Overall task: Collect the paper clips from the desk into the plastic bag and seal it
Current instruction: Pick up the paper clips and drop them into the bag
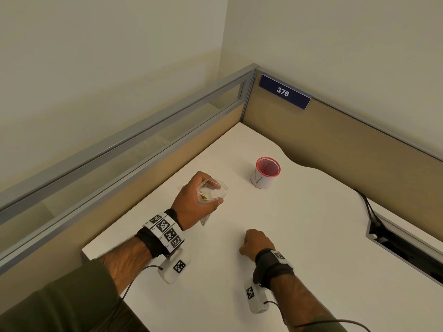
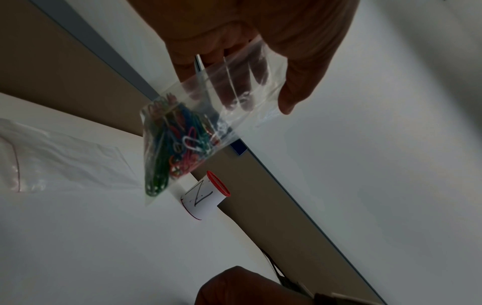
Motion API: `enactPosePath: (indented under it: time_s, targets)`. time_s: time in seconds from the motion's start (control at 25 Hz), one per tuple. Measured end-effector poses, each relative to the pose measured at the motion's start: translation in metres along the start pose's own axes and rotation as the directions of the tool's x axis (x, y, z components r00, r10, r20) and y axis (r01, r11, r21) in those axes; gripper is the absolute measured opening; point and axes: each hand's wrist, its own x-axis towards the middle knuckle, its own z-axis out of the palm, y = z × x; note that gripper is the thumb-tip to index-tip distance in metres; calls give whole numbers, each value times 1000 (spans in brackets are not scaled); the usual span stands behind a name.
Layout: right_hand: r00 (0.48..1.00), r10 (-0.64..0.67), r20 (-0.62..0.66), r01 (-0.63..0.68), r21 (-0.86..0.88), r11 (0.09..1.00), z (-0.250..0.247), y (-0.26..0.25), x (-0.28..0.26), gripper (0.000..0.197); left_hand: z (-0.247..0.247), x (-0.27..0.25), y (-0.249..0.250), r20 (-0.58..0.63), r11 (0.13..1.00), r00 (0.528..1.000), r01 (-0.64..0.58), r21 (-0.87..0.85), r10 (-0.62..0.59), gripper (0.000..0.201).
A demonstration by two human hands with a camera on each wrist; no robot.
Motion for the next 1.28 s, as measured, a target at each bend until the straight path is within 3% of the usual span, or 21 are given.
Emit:
enactPosePath:
  time_s: [0.4,0.68,0.84,0.92,1.04,1.16,1.28]
  targets:
    - [994,-91,59,98,-141,985,-8,-4,-5,25,-1,1,-1,-8,1000,1000,7,-18,-7,43]
    - [984,-178,-3,172,-258,951,0,-6,-14,29,5,2,0,5,1000,1000,10,-23,-10,43]
    - [972,-236,-19,227,-210,951,3,-3,-19,16,5,3,0,11,1000,1000,10,-24,-10,44]
    - [963,-259,-81,251,-92,964,0,-3,-20,25,5,4,1,12,1000,1000,15,-19,-15,43]
    - [908,-308,-284,335,47,941,-26,-15,-26,26,4,3,1,16,1000,1000,25,-10,-24,42]
    - [782,-336,-525,472,147,869,-66,-35,-40,15,5,2,1,22,999,999,32,2,-32,42]
    - [685,-307,-661,585,248,772,-98,-56,-59,8,5,2,3,30,999,999,34,-1,-34,42]
